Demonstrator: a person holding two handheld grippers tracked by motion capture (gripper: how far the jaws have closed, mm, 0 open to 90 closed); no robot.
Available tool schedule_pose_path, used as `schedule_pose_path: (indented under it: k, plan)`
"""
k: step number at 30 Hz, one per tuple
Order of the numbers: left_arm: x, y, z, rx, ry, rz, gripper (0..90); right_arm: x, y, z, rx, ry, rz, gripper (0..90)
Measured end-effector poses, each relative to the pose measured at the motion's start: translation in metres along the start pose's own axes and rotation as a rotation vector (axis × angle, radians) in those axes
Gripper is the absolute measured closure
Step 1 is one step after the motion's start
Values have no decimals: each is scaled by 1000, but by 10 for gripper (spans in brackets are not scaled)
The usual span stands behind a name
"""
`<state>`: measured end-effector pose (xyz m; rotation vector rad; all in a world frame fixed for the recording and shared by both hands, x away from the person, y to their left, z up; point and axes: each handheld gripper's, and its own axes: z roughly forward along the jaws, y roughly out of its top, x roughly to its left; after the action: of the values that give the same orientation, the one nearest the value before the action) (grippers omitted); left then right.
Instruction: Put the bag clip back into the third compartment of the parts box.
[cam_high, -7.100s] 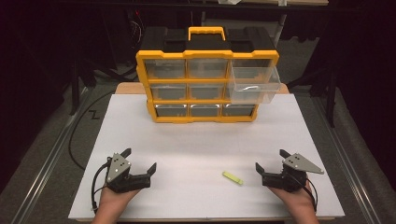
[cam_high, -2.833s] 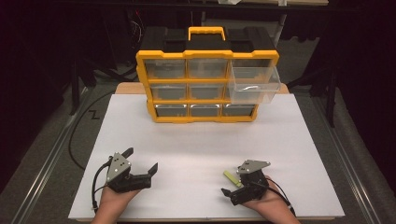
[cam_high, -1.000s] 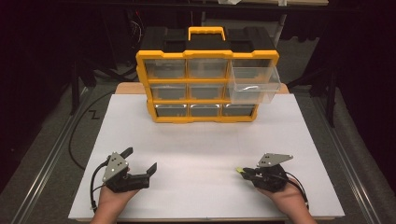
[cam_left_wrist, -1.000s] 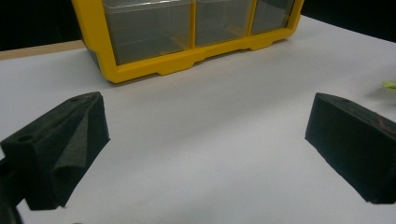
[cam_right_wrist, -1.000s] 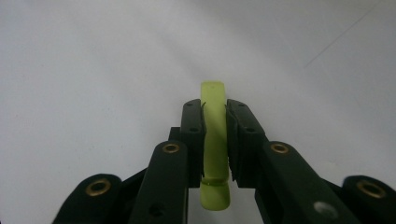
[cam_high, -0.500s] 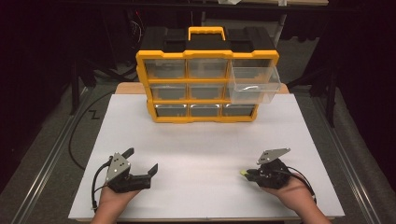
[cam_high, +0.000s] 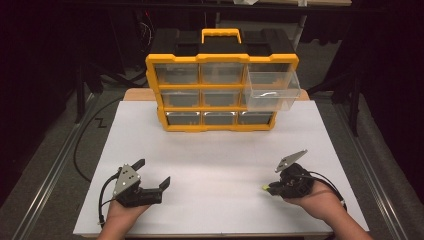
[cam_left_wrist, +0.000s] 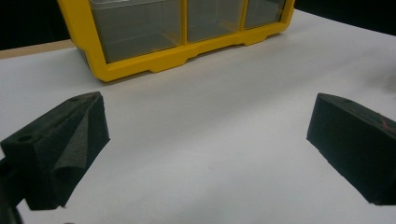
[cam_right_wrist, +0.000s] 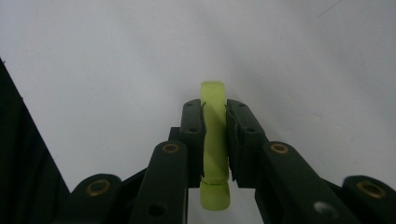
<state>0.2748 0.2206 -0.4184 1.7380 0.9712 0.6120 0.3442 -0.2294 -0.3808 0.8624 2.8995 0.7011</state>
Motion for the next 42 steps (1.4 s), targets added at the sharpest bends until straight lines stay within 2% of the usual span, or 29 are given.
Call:
schedule_pose_path:
  k: [8, 25, 28, 42]
  plan:
    - [-3, 0, 0, 1, -10, 22, 3, -1, 9, -14, 45, 14, -22, 791]
    - [-4, 0, 0, -7, -26, 25, 3, -5, 25, -49, 100, 80, -58, 792]
    - [-4, 0, 0, -7, -28, 25, 3, -3, 30, -56, 115, 72, -91, 792]
    - [-5, 0, -1, -10, -30, 33, 3, -2, 52, -86, 114, 70, -110, 792]
